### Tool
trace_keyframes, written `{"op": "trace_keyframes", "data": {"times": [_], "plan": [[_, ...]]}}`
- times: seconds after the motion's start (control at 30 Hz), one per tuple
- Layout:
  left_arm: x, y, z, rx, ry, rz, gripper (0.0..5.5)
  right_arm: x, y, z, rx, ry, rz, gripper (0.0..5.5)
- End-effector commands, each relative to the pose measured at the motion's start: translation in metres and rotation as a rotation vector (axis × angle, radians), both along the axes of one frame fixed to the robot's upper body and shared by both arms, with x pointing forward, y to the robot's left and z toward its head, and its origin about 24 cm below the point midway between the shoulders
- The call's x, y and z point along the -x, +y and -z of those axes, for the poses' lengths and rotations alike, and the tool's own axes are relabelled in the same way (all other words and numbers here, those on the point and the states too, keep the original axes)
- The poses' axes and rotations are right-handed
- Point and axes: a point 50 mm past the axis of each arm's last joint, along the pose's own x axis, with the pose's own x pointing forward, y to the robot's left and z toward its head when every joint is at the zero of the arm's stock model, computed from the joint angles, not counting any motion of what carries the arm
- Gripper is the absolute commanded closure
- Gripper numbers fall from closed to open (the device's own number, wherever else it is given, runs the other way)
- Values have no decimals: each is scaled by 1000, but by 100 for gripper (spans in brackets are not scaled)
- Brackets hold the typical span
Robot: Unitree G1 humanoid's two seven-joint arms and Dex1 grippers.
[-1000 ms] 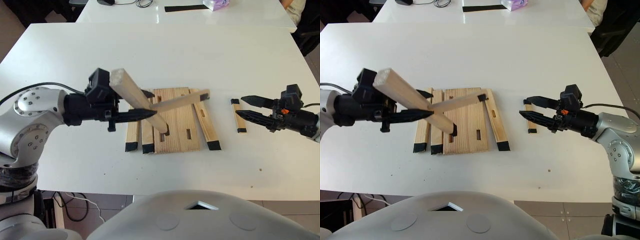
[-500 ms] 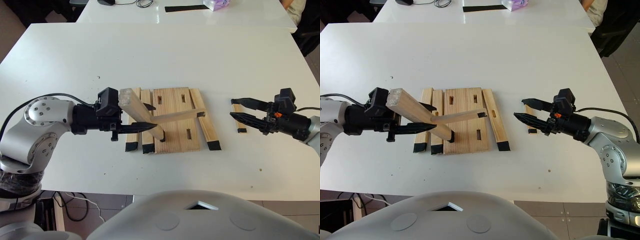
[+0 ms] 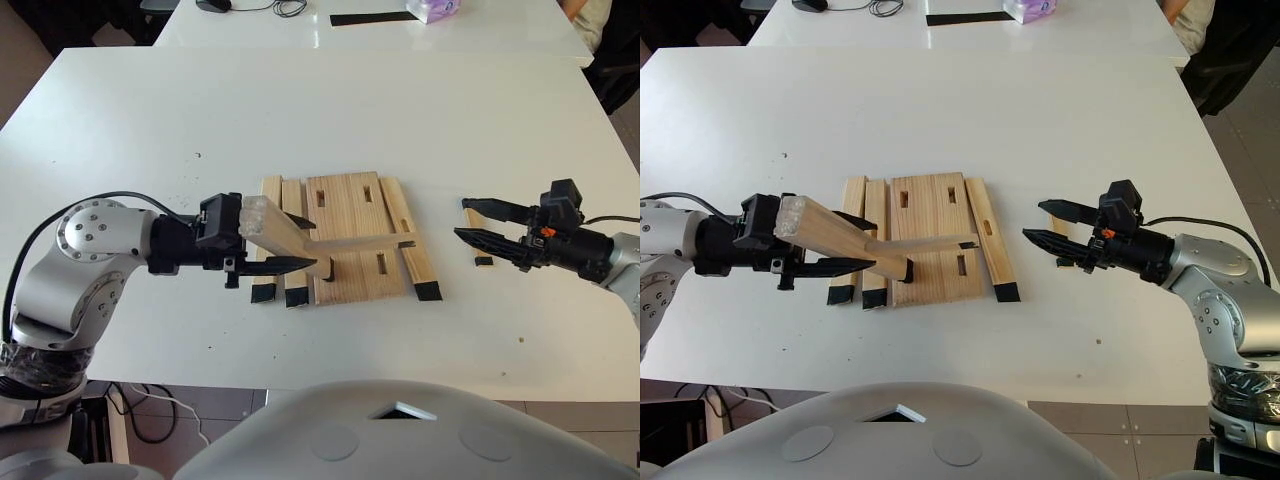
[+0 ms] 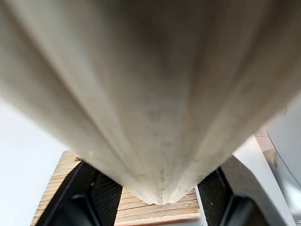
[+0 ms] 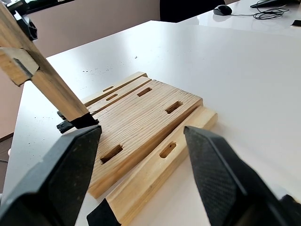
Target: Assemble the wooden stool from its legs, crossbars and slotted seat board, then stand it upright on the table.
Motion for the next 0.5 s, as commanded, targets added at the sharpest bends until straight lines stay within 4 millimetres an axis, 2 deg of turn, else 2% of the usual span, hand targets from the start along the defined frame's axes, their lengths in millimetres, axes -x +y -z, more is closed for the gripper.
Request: {"op": "trace_keyframes", "data": {"times": [0.03, 0.3, 0.5], "plan": [[-6, 9, 8, -79, 88, -86, 346, 0, 0, -3, 22, -24, 7, 227], [-5, 8, -3, -62, 104, -82, 346, 2, 0, -2, 18, -32, 26, 227], [1, 4, 13, -140, 64, -56, 346, 1, 2, -2, 15, -43, 30, 227]]}}
